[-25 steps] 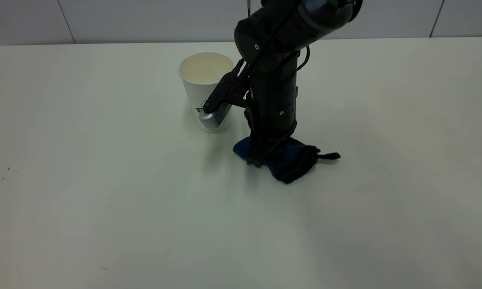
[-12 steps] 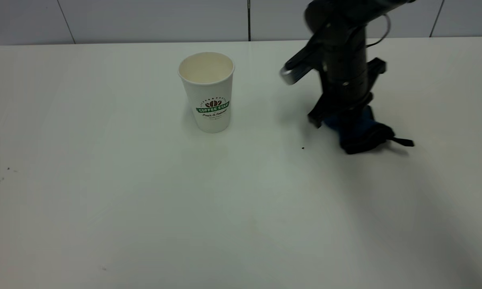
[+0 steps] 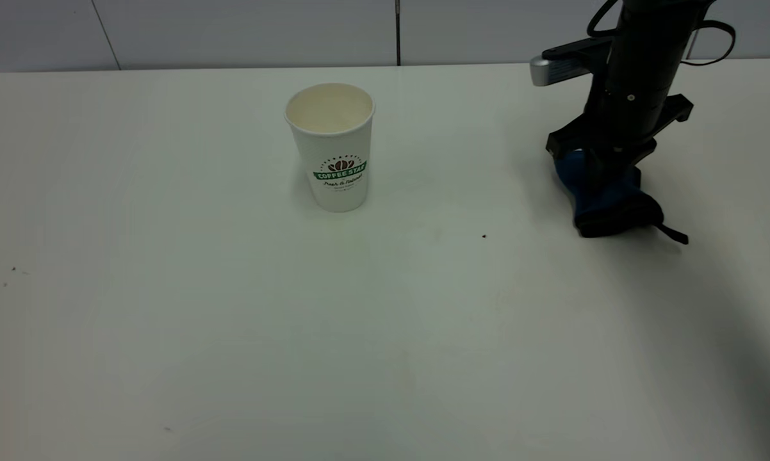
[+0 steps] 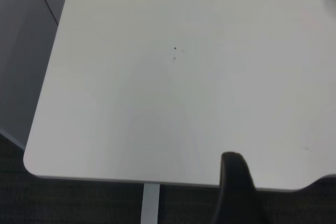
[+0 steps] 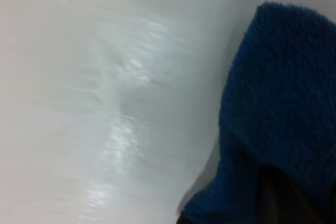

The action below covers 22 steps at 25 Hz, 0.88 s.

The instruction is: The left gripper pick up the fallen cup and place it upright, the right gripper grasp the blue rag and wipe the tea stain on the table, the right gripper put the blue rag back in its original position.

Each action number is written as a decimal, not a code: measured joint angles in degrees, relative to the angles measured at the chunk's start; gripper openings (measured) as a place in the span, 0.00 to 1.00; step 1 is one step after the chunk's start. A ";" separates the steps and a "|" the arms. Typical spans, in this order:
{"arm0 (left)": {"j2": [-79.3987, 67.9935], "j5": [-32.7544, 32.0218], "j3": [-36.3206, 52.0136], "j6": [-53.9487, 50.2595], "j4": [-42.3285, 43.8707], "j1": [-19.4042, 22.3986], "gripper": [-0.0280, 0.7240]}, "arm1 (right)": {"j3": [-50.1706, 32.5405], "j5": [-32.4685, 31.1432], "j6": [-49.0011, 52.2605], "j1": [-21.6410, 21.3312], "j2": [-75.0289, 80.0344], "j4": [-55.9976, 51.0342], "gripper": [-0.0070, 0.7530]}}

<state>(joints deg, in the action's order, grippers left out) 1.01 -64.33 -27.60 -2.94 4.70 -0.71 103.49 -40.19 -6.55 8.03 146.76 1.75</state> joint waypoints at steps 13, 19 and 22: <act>0.00 0.00 0.00 0.00 0.00 0.00 0.69 | -0.19 -7.83 0.86 -0.61 -6.60 -0.97 0.84; 0.00 0.00 0.00 0.00 0.00 0.00 0.69 | -8.92 -15.30 1.74 1.12 -29.60 -1.05 0.78; 0.00 0.00 0.00 0.00 0.00 0.00 0.69 | -18.51 -18.43 2.42 2.49 -41.68 -1.18 0.73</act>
<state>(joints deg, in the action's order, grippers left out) 1.01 -64.33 -27.60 -2.94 4.70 -0.71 84.97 -58.62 -4.13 10.51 105.08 0.57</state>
